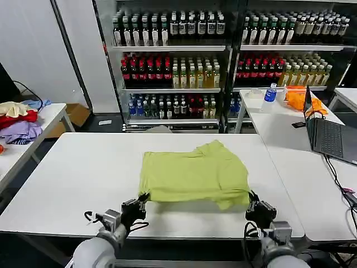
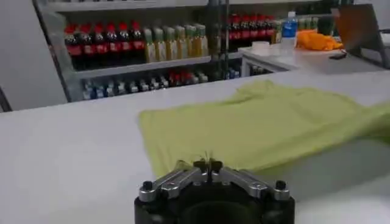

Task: Fold and organize the clothes.

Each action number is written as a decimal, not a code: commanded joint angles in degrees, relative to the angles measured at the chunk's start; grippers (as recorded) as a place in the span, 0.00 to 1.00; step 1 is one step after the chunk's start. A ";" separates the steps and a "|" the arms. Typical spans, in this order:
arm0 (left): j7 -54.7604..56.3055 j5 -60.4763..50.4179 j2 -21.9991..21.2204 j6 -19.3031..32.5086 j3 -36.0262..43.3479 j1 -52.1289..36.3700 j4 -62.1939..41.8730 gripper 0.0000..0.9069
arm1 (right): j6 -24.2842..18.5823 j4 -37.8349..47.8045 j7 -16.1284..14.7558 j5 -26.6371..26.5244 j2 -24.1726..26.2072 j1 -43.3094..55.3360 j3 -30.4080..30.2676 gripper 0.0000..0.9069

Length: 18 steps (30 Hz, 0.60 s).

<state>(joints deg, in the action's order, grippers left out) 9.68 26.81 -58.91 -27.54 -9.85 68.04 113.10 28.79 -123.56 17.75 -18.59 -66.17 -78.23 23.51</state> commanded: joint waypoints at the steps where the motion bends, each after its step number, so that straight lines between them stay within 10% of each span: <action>1: 1.18 -0.42 -2.27 0.23 4.75 -10.22 -9.20 0.02 | 0.03 8.01 -0.52 -0.18 1.12 9.47 -1.39 0.00; 14: 1.71 -2.14 -4.47 1.00 6.11 -12.88 -14.51 0.02 | -1.14 17.48 -1.54 2.39 -0.37 15.11 -5.76 0.00; 16: 1.66 -2.32 -4.70 0.62 6.09 -12.90 -14.62 0.32 | -0.83 18.02 -1.54 3.25 -0.74 15.31 -6.06 0.06; 17: 1.61 -2.31 -4.74 0.61 6.08 -12.84 -14.56 1.00 | -0.62 18.20 -1.67 3.72 -0.89 15.28 -6.22 0.37; 18: 1.59 -2.32 -4.84 0.65 6.02 -12.74 -14.43 1.00 | -0.38 18.24 -1.92 4.11 -1.00 15.17 -6.33 0.60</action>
<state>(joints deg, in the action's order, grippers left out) 11.15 24.95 -62.88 -26.77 -4.63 57.55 101.73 28.15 -110.08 16.11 -15.92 -67.12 -66.36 18.52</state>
